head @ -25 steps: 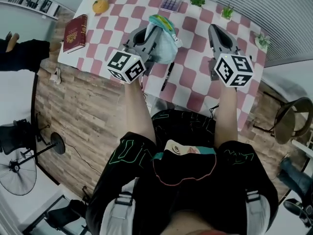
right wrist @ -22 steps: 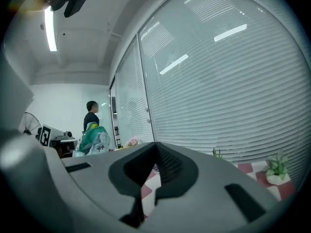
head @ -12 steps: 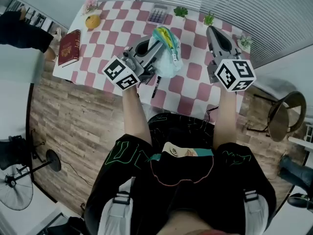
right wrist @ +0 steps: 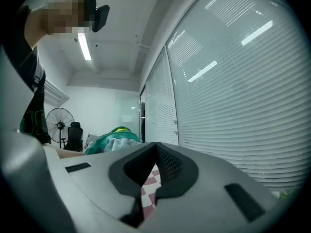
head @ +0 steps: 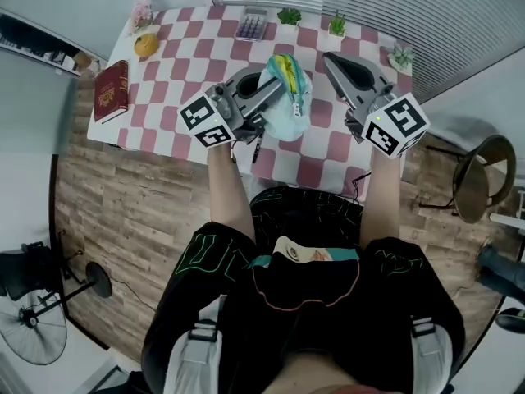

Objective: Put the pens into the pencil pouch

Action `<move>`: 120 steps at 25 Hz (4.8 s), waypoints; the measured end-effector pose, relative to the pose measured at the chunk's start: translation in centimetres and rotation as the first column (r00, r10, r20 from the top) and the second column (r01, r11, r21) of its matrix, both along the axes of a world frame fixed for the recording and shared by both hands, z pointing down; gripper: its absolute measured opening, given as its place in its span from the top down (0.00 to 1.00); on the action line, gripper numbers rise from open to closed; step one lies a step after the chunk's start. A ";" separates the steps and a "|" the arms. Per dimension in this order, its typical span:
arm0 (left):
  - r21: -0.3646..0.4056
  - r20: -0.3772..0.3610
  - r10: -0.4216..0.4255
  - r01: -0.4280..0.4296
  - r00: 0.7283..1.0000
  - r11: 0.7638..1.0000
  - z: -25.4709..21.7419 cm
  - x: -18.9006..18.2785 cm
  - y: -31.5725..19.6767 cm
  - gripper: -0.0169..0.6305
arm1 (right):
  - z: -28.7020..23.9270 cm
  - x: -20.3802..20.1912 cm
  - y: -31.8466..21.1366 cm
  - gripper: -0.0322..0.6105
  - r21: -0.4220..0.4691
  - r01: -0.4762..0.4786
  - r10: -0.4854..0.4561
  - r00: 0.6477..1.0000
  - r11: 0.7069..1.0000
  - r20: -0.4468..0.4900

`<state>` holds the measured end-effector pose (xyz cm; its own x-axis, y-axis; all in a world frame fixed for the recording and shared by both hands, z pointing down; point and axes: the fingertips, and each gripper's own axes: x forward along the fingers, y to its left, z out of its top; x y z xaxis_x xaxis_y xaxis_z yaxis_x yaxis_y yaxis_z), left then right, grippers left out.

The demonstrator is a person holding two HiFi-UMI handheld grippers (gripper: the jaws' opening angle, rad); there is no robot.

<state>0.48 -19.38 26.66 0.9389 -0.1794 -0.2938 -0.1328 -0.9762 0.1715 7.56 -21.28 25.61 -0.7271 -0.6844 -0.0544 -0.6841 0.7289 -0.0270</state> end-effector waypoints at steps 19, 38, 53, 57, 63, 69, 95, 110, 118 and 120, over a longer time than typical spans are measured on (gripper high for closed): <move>-0.079 0.050 0.207 -0.203 0.977 0.976 2.3 -0.2 3.9 0.93 | 2.0 -6.3 6.4 0.73 -0.059 0.464 -0.461 0.886 0.884 0.056; -0.074 0.077 0.092 -0.086 0.993 0.993 3.2 -3.2 3.5 0.94 | 3.3 -8.9 6.0 0.94 -0.065 0.527 -0.523 0.849 0.847 0.073; -0.048 0.034 0.025 -0.023 0.999 0.999 3.0 -5.5 2.3 0.97 | 3.5 -4.5 5.9 0.94 -0.043 0.462 -0.459 0.886 0.886 0.068; -0.034 0.017 0.035 -0.034 0.999 0.999 2.7 -6.0 2.9 0.97 | 3.0 -3.0 6.5 0.94 -0.013 0.485 -0.478 0.866 0.874 0.147; -0.044 0.021 0.037 -0.036 0.999 0.998 3.1 -6.8 3.4 0.97 | 3.5 -3.4 7.0 0.94 -0.017 0.515 -0.504 0.846 0.857 0.172; -0.072 0.037 0.032 -0.029 0.999 0.997 3.4 -6.7 3.5 0.97 | 4.4 -3.3 6.0 0.94 -0.066 0.466 -0.438 0.864 0.882 0.250; -0.176 0.009 -0.089 0.089 0.996 0.980 8.1 -20.8 6.8 0.97 | 16.7 -12.0 1.0 0.95 -0.611 -0.123 0.082 0.992 0.782 -0.094; -0.218 -0.073 -0.098 0.080 0.993 0.973 11.4 -24.1 10.5 0.97 | 25.9 -14.5 2.1 0.78 -0.745 -0.318 0.080 0.938 0.586 -0.338; -0.247 -0.109 -0.105 0.076 0.988 0.966 12.8 -24.6 11.2 0.97 | 29.2 -14.5 1.2 0.75 -0.820 -0.359 0.101 0.930 0.445 -0.352; -0.250 -0.111 -0.105 0.075 0.988 0.965 13.0 -24.5 11.5 0.97 | 29.9 -14.3 1.1 0.75 -0.823 -0.381 0.108 0.922 0.421 -0.371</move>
